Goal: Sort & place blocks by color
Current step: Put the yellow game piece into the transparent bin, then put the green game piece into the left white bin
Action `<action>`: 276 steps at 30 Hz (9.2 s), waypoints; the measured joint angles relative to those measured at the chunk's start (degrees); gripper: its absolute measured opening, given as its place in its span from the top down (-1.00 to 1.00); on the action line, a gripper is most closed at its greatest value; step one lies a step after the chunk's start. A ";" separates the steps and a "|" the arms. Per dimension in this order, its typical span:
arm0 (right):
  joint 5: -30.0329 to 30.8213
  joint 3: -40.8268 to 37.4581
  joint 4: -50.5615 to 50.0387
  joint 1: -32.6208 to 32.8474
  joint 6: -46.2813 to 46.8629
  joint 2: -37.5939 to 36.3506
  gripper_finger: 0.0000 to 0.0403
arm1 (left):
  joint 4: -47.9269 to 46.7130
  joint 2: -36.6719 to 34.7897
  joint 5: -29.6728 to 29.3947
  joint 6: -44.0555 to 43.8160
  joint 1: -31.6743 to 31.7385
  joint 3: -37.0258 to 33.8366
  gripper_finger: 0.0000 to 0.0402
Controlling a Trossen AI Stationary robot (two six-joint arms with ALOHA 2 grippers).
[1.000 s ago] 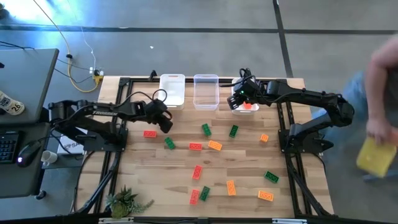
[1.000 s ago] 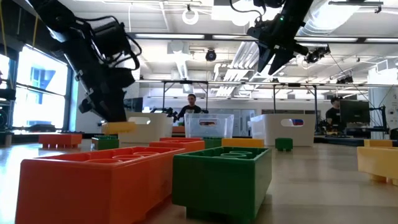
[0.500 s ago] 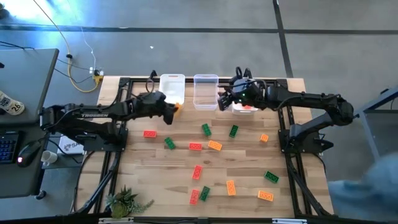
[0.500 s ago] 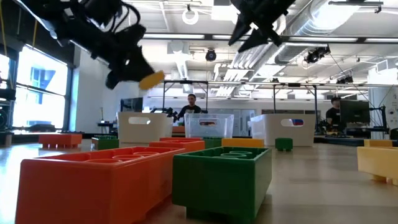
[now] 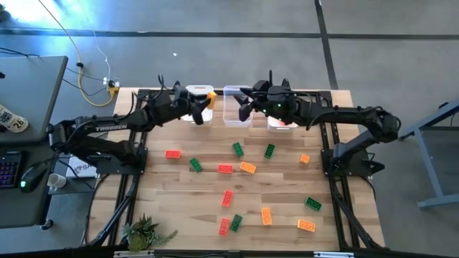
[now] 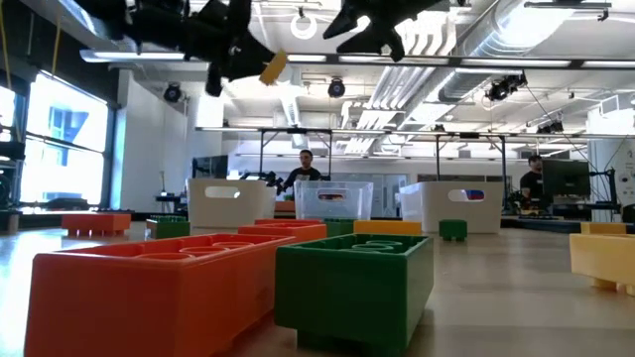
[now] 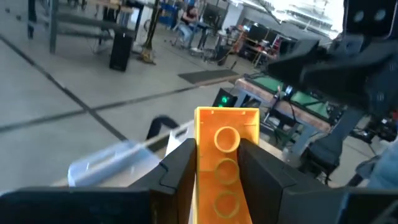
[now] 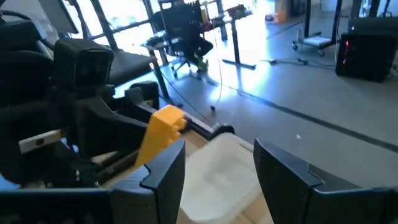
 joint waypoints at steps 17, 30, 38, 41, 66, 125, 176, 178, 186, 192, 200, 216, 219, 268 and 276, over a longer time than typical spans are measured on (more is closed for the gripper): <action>-10.72 -0.02 3.12 -6.89 8.46 0.83 0.11 | -6.09 21.36 -2.92 10.84 0.00 19.13 0.50; -13.46 -0.06 -0.28 -8.50 12.36 4.98 0.11 | -5.57 29.21 -2.72 12.18 0.35 21.51 0.50; -14.93 -0.05 -1.52 -9.75 16.57 7.93 0.11 | -5.53 29.42 -2.99 16.65 1.02 21.49 0.50; -15.75 -0.04 -1.52 -9.86 17.55 8.52 0.11 | -5.15 29.40 -3.30 18.16 1.14 21.49 0.50; -12.47 0.00 -5.71 -11.80 17.59 8.73 0.11 | -4.31 29.40 -3.56 19.62 1.07 21.46 0.50; -18.24 -0.05 -30.04 7.31 10.95 -7.58 0.11 | -36.92 5.40 13.77 38.00 -7.68 21.49 -0.06; -18.20 -0.04 -32.93 8.87 12.26 -7.51 0.11 | -70.31 30.82 -1.15 49.35 -29.03 18.05 -0.05; -18.20 -0.04 -32.96 8.87 12.25 -7.51 0.11 | -70.55 30.92 -0.80 49.34 -29.03 18.05 -0.05; -18.20 -0.04 -32.98 8.87 12.26 -7.51 0.11 | -70.29 30.93 0.88 48.75 -28.94 18.06 -0.05; -18.20 -0.04 -32.98 8.88 12.44 -7.51 0.11 | -70.34 30.93 -1.37 48.73 -28.94 18.05 -0.05; -18.20 -0.04 -32.98 8.88 12.26 -7.51 0.11 | -71.12 30.93 -5.22 47.30 -28.94 18.05 -0.05; -16.71 -0.04 -33.00 8.87 12.22 -7.51 0.11 | -74.20 30.89 -4.75 49.80 -28.94 20.11 -0.05; -16.71 -0.04 -33.00 8.87 12.22 -7.51 0.11 | -74.28 30.89 -4.05 49.79 -28.94 20.33 -0.05; -15.46 0.02 -33.17 9.03 12.48 -7.51 0.11 | -74.84 38.90 -13.41 51.57 -31.96 20.26 0.27; -15.43 0.02 -33.15 9.04 13.93 -7.51 0.11 | -74.11 38.12 -13.19 46.64 -31.87 20.20 0.44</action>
